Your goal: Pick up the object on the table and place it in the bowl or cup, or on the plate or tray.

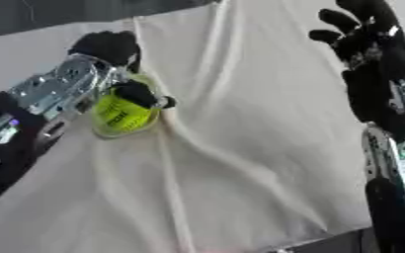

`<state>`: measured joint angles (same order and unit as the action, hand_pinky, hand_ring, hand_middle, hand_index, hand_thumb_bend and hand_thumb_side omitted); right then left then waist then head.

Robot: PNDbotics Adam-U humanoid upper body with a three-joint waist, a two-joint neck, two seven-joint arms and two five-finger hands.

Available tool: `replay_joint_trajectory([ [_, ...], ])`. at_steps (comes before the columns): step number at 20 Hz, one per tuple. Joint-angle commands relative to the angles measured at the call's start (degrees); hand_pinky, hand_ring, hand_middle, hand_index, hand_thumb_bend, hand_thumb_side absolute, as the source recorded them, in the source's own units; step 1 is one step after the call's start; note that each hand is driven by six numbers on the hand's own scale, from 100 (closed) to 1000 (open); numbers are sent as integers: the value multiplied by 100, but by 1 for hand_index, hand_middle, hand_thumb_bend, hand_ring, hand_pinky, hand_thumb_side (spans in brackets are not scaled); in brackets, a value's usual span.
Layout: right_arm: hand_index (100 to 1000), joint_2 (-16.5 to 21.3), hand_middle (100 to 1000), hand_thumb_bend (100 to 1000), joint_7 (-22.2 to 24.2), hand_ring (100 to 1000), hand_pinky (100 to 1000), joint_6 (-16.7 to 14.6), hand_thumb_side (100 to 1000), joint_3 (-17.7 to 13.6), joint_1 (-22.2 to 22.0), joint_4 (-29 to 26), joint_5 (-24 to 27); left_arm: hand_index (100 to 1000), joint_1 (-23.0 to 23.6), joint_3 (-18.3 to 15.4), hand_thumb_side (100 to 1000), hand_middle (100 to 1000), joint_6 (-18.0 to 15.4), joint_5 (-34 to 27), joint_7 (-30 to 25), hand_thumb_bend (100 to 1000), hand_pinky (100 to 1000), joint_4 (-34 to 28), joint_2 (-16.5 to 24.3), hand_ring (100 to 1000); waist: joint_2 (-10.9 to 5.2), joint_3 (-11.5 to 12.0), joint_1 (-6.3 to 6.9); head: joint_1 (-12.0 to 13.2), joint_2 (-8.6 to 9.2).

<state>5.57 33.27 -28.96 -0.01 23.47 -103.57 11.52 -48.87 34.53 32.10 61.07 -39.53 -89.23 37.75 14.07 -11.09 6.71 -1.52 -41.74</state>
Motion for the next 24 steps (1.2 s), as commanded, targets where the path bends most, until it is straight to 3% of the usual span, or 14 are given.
replay_joint_trajectory([
  [1, 1000, 21, 938, 100, 28, 916, 849, -19, 854, -4, 21, -56, -13, 794, -74, 1, 952, 1000, 1382, -226, -1244, 638, 650, -12, 73, 835, -136, 7, -24, -56, 51],
  [2, 1000, 20, 938, 100, 28, 916, 849, -19, 854, -5, 20, -56, -13, 838, -79, -5, 985, 1000, 1408, -243, -1244, 627, 707, -53, 79, 863, -137, 9, -26, -59, 52],
  [5, 1000, 18, 938, 100, 26, 916, 849, -20, 855, -8, 14, -52, -16, 904, -72, -101, 1000, 1000, 1474, -183, -1244, 611, 747, -426, 125, 868, -145, 26, -38, -71, 58],
  [10, 1000, 10, 939, 100, 13, 918, 851, -30, 859, -30, 7, -41, -27, 985, 267, -626, 1000, 1000, 1644, 381, -1016, 544, 780, -2302, 391, 840, -128, 62, -80, -101, 86],
  [13, 1000, 10, 940, 100, -1, 921, 853, -37, 863, -56, -24, -23, -40, 1000, 493, -772, 1000, 1000, 1216, 38, 316, 507, 813, -2508, 297, 852, -113, 121, -130, -114, 92],
  [16, 1000, 24, 940, 100, -10, 922, 854, -55, 865, -79, -49, -6, -56, 1000, 888, -818, 1000, 1000, 662, -851, 1884, 503, 820, -2533, 293, 866, -100, 180, -167, -120, 103],
  [19, 1000, 47, 941, 100, -35, 927, 857, -75, 869, -117, -99, 28, -74, 987, 1251, -866, 1000, 986, 119, -1728, 3370, 506, 805, -2536, 181, 825, -108, 293, -227, -105, 125],
  [21, 1000, 55, 941, 100, -52, 930, 859, -95, 869, -136, -128, 49, -84, 968, 1477, -855, 1000, 934, -256, -2237, 4416, 535, 803, -2536, 48, 802, -108, 367, -267, -87, 162],
  [24, 1000, 57, 940, 100, -94, 934, 862, -120, 872, -166, -157, 63, -92, 960, 1842, -715, 1000, 970, -936, -2754, 5865, 519, 792, -2536, -227, 790, -98, 483, -314, -43, 252],
])
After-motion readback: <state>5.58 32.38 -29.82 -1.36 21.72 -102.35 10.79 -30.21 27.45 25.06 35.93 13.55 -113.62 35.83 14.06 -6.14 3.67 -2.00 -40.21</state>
